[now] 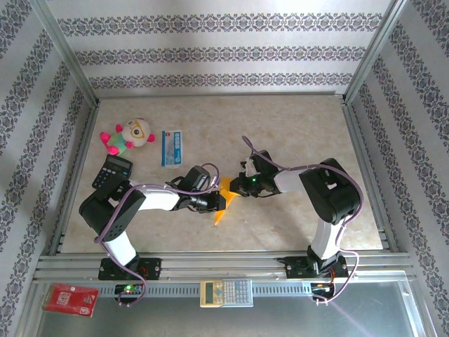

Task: Fold a paper plane with a square sheet of paper (pick it up from the middle)
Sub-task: Fold the wing for the fifth time at the center of the table.

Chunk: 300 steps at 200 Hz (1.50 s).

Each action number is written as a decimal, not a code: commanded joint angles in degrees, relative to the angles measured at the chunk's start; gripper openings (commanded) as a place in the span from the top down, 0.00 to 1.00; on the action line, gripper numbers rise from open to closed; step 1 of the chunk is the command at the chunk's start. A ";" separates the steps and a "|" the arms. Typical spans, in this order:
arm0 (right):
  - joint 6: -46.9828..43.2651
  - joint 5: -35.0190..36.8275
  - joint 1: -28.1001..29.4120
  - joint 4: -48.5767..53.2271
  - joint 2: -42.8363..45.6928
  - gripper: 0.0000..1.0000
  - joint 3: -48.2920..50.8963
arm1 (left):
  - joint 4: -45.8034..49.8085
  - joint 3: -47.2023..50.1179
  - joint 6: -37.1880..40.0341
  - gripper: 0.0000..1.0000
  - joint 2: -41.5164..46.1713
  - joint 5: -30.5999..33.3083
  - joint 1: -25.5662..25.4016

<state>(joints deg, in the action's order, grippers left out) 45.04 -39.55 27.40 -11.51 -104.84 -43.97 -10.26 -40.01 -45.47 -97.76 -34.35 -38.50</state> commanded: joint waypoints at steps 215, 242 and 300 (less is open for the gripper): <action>-0.56 5.69 -1.36 3.06 -3.88 0.94 2.00 | 2.79 3.08 1.31 0.89 0.47 0.64 -2.36; -0.73 6.19 -1.12 4.07 -3.97 0.95 1.78 | 2.13 4.82 0.46 0.87 1.62 0.29 -2.63; -4.03 11.04 0.58 11.76 -3.97 1.00 0.05 | -2.37 5.79 -2.83 0.80 3.87 0.56 -2.71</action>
<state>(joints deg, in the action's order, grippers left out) 44.58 -40.14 27.18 -10.59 -105.34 -44.45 -12.91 -35.51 -45.93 -94.94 -33.80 -40.40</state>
